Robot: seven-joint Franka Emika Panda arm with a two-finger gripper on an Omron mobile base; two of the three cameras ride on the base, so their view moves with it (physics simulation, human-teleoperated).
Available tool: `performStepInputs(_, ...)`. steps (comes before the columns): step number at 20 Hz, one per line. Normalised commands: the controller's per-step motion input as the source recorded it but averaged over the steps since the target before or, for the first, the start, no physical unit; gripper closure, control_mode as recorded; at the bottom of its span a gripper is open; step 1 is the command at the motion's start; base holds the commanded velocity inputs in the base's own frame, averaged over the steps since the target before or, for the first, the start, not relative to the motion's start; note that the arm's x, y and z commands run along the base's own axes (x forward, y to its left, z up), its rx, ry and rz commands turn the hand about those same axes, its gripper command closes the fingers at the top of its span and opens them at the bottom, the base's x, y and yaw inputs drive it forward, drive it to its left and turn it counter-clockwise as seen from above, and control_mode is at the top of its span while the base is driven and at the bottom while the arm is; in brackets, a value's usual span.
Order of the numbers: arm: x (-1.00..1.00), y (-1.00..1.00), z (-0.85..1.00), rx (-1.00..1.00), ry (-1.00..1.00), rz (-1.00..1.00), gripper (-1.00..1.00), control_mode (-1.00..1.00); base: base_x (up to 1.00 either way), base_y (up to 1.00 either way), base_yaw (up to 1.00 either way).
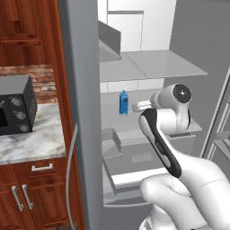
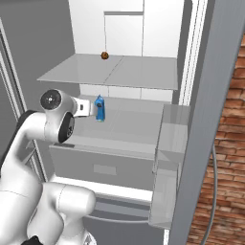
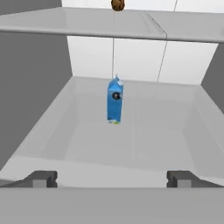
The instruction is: Take out the milk from the fridge and place it on the tray on the counter. Then take the sugar cube near the tray and place it in the tray.
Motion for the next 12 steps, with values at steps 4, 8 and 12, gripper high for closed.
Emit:
performStepInputs(4, 0.46, 0.13, -0.12, 0.00, -0.05, 0.00, -1.00, -1.00, 0.00, 0.00, 0.00)
performStepInputs(8, 0.40, 0.02, -0.13, 0.00, -0.01, 0.00, -1.00, -1.00, 0.00, 0.00, 0.00)
performStepInputs(12, 0.20, 0.00, -0.06, 0.00, 0.00, 0.00, -1.00, -1.00, 0.00, 0.00, 0.00)
